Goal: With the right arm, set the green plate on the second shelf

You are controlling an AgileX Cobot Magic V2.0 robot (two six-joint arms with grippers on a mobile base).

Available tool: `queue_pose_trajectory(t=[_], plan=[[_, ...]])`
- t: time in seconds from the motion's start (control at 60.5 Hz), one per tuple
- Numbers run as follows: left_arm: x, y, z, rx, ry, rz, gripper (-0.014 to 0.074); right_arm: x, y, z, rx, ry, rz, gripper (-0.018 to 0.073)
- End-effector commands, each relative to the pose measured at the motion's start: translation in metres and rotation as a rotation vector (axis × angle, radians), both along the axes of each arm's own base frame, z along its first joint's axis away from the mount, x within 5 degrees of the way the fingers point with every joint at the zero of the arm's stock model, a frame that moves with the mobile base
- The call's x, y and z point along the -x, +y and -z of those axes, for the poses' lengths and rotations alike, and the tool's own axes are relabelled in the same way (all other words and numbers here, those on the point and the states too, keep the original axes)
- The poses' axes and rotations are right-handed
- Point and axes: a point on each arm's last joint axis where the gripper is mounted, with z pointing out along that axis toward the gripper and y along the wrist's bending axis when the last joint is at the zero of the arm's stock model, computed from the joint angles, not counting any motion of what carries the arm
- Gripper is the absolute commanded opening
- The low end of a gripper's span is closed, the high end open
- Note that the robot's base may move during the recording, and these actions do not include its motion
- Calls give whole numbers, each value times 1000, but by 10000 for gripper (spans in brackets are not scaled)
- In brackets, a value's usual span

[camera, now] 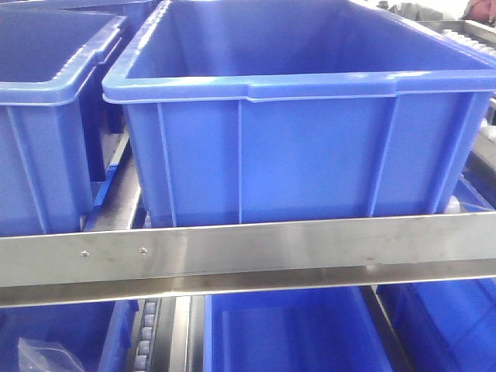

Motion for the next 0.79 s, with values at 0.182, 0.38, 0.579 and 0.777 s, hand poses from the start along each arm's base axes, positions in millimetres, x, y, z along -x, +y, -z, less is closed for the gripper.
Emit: queue_pose_trajectory(t=[0.182,0.38,0.579,0.777], plan=[[-1,0,5,-1,-61,-4,124,28,-11,18,29,-135,30,55],[-1,0,5,-1,-61,-4,124,28,-10,18,30,-133,30,55],[-1,0,5,-1,-61,-4,124,28,-10,18,30,-133,30,55],[-1,0,5,-1,-61,-4,124,28,-10,19,31,-128,29,55]])
